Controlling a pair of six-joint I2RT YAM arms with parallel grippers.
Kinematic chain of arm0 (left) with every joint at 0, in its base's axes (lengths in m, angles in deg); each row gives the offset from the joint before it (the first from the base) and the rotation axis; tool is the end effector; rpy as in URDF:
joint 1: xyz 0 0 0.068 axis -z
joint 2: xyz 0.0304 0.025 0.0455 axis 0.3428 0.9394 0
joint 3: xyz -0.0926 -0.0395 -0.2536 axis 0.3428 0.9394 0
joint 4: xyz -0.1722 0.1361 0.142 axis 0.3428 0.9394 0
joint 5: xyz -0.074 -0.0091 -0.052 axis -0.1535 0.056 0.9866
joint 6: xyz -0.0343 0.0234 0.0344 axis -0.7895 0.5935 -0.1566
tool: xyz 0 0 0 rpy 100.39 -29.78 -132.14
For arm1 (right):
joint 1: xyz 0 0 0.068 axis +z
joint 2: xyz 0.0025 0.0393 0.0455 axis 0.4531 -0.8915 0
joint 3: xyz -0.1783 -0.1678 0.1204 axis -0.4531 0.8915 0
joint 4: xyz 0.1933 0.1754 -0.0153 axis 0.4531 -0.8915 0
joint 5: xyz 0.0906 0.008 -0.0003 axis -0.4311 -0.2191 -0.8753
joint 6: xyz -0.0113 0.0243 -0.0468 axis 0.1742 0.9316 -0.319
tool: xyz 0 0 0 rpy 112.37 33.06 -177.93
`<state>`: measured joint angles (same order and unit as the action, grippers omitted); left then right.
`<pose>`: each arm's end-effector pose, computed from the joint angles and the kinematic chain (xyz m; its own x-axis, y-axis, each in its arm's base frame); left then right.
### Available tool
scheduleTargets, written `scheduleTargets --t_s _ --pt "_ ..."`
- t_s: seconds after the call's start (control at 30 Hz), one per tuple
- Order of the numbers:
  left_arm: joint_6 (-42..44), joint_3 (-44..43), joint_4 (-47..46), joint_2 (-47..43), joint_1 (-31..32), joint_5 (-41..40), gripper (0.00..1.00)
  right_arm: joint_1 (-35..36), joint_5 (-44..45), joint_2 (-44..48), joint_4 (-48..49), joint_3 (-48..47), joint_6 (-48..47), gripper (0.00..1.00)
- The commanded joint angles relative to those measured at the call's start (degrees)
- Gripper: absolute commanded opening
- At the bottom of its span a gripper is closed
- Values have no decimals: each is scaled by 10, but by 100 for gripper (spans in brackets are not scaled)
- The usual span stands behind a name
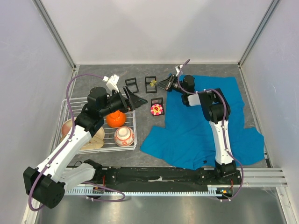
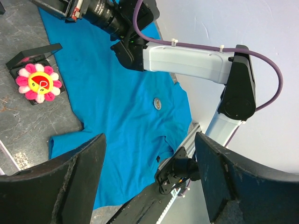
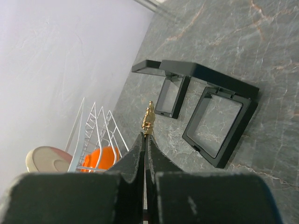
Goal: Remove the brooch from the garment
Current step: Place the brooch in the brooch box.
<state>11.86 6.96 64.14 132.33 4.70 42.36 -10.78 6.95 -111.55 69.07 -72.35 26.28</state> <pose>0.2074 -0.1126 0.3411 -0.6939 -0.3846 -0.6087 0.3784 0.5244 -0.7627 0.4778 0.1631 0.1185 -0.7149 0.4554 -0.5306 -0.4553 0.2727 0.8476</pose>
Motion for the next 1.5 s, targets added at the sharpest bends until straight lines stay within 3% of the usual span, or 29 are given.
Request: scheduleTargets --t_s 0.0,0.97,1.47 --pt "16 -6 -22 -6 -1 14 82 8 -6 -13 2 -25 -26 0" --pt "12 2 -30 -9 -1 30 83 27 38 -71 -93 -100 -61 1" --pt "7 6 -31 -13 -1 36 83 28 50 -77 -118 -112 -70 10"
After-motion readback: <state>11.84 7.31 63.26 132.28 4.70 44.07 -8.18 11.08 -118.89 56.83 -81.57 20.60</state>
